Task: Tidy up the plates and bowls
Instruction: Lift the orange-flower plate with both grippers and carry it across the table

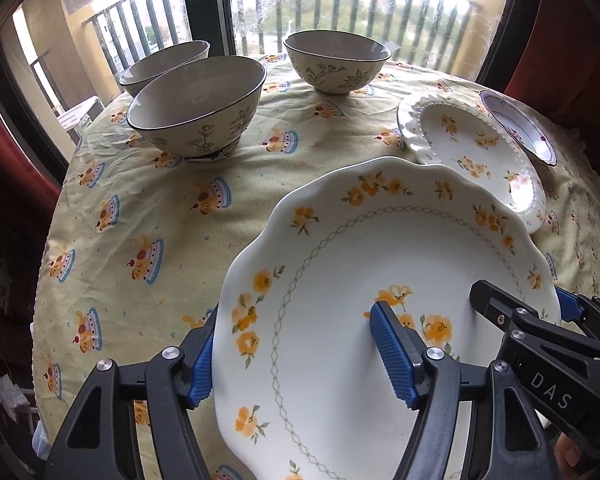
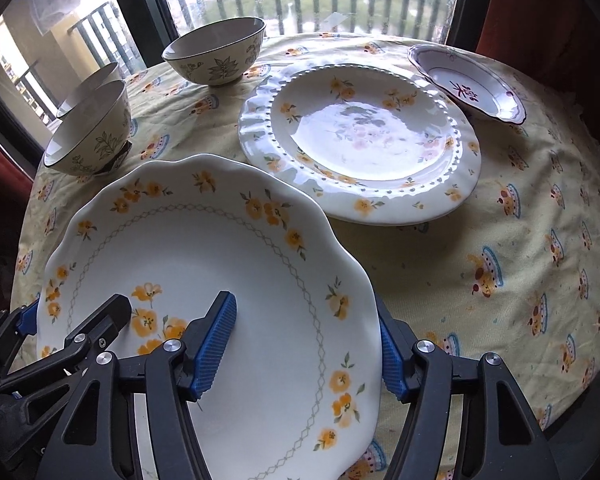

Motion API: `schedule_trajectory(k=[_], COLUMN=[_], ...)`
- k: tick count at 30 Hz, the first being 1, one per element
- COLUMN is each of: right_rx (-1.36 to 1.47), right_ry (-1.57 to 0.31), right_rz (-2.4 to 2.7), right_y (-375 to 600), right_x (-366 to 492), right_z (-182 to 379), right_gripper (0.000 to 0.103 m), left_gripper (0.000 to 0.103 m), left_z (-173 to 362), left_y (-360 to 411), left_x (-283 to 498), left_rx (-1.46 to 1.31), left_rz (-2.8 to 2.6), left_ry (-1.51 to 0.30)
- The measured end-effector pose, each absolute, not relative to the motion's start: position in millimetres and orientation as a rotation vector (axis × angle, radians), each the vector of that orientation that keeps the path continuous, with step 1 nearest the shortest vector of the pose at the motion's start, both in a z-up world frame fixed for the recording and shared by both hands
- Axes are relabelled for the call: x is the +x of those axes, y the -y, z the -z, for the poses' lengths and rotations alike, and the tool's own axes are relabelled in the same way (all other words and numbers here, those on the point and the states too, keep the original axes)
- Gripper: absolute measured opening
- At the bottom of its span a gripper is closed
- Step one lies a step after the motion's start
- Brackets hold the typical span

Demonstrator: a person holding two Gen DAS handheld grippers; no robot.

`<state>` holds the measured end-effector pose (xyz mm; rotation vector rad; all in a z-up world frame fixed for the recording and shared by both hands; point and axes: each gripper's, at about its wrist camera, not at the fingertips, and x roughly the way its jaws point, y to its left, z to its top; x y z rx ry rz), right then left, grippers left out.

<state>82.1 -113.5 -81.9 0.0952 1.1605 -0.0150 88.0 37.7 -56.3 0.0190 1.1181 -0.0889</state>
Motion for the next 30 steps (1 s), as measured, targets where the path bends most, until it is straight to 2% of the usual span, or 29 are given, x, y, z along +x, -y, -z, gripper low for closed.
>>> schedule_trajectory(k=[16, 30], right_rx=[0.053, 0.057], right_ry=[-1.114, -1.123], right_rz=[-0.010, -0.013], right_y=[220, 318], right_x=[72, 74], right_z=[61, 67], right_gripper=[0.068, 0.068], left_gripper=[0.070, 0.070], left_z=[43, 48], left_y=[67, 158], left_x=[77, 79], left_rx=[-0.062, -0.059], left_rz=[0.046, 0.041], left_ry=[-1.119, -1.122])
